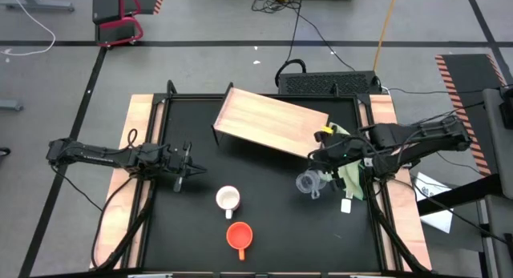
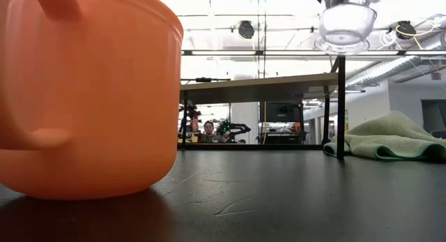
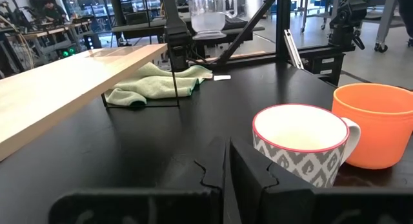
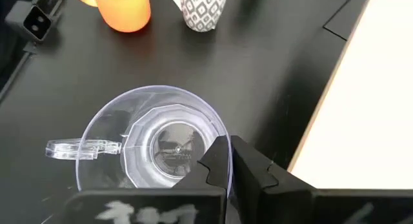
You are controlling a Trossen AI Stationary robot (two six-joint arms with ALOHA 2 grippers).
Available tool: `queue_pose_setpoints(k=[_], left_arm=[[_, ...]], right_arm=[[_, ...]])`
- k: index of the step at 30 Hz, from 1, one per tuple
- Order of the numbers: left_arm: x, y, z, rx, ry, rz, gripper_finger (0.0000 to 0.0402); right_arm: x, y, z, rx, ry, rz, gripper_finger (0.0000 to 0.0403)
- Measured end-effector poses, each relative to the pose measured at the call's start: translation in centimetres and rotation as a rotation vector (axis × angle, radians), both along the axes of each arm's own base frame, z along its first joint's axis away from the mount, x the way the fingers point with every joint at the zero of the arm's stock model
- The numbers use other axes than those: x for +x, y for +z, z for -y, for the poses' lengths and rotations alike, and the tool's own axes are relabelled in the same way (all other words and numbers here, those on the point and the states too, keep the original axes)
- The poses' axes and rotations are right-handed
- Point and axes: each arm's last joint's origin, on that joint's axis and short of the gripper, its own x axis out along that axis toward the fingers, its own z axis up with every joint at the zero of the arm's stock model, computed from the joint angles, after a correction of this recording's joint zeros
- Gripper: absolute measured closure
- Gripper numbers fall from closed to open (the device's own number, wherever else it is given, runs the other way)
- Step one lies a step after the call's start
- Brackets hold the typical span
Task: Stack small to large cups/mugs on shelf
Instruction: Put the transparent mug on the shelf
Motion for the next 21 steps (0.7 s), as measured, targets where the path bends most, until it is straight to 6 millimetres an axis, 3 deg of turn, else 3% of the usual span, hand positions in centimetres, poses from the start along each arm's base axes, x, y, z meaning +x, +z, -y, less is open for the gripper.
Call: queue_pose_setpoints(k=[11, 21], left_arm=[[0.0, 0.0, 0.0, 0.0, 0.0, 0.0, 0.0376], [0.0, 0.0, 0.0, 0.003, 0.0, 0.001, 0.0376]], right_arm=[[-3.0, -3.2, 0.8, 0.036, -0.045, 0.142, 0.0403], [-3.5, -6.0, 0.8, 0.051, -0.054, 0.148, 0.0403]])
